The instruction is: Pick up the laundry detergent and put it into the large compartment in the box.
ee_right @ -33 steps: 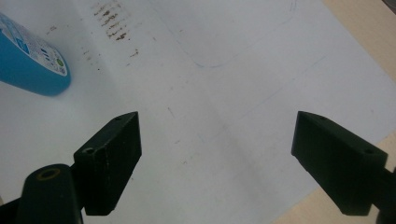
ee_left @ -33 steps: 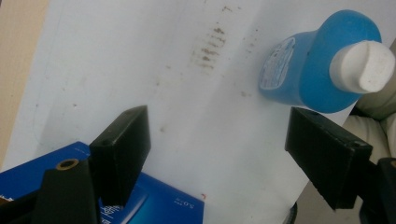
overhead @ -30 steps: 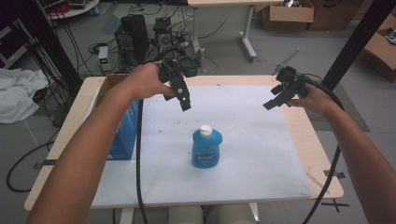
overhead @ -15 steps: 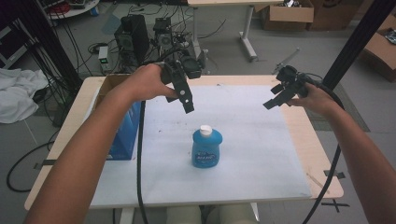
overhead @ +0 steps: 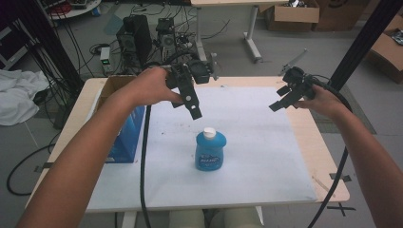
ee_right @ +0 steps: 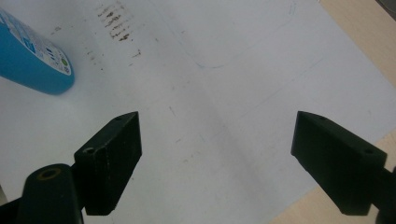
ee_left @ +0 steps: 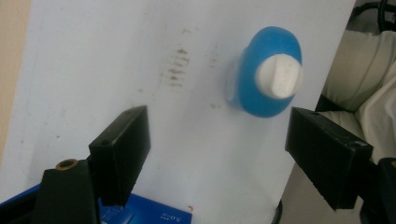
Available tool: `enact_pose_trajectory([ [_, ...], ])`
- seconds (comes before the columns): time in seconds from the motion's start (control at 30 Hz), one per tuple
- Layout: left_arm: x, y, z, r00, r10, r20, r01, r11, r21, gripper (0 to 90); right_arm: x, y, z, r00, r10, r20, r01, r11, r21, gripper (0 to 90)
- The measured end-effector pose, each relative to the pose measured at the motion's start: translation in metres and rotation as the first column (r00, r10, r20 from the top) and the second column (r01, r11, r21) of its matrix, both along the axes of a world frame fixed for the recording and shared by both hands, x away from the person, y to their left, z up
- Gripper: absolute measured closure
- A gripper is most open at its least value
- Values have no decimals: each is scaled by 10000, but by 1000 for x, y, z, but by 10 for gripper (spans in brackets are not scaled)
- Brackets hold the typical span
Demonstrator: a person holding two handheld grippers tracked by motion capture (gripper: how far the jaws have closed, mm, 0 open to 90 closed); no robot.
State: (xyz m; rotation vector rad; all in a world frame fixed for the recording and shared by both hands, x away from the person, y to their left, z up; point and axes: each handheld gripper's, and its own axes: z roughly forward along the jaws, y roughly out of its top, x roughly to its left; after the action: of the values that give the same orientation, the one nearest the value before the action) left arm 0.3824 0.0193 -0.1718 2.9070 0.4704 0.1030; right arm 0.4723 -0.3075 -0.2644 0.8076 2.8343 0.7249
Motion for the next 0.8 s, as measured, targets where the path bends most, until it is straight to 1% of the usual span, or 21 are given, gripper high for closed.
enact_pose_trajectory([
  [0.07,-3,-3,-1,9999,-155,-12,155,9999,-20,230,0,0,-1,10000,-1,-15,1,10000,3,162],
  [0.2,-9,-11,-1,9984,-563,-76,564,9984,107,230,0,0,-2,10000,4,-32,-4,10000,-24,162],
  [0.27,-11,-14,-2,9978,-661,-62,661,9978,86,230,0,1,-2,10000,8,-32,-8,10000,-7,162],
  [0.33,-12,-17,-2,9964,-843,-52,844,9963,160,230,0,1,-2,10000,22,-29,-22,10000,2,161],
  [0.47,-15,-21,-3,9948,-1007,-138,1010,9948,165,230,0,1,-2,10000,30,-42,-30,10000,13,162],
  [0.5,-16,-23,-4,9935,-1127,-141,1130,9934,198,230,0,1,-2,10000,33,-53,-33,10000,8,161],
  [0.73,-19,-32,-12,9876,-1540,-298,1547,9878,201,228,0,2,-4,9999,67,-83,-67,10000,6,161],
  [0.8,-20,-34,-13,9855,-1665,-310,1674,9855,263,228,-1,2,-4,9999,85,-81,-85,10000,22,161],
])
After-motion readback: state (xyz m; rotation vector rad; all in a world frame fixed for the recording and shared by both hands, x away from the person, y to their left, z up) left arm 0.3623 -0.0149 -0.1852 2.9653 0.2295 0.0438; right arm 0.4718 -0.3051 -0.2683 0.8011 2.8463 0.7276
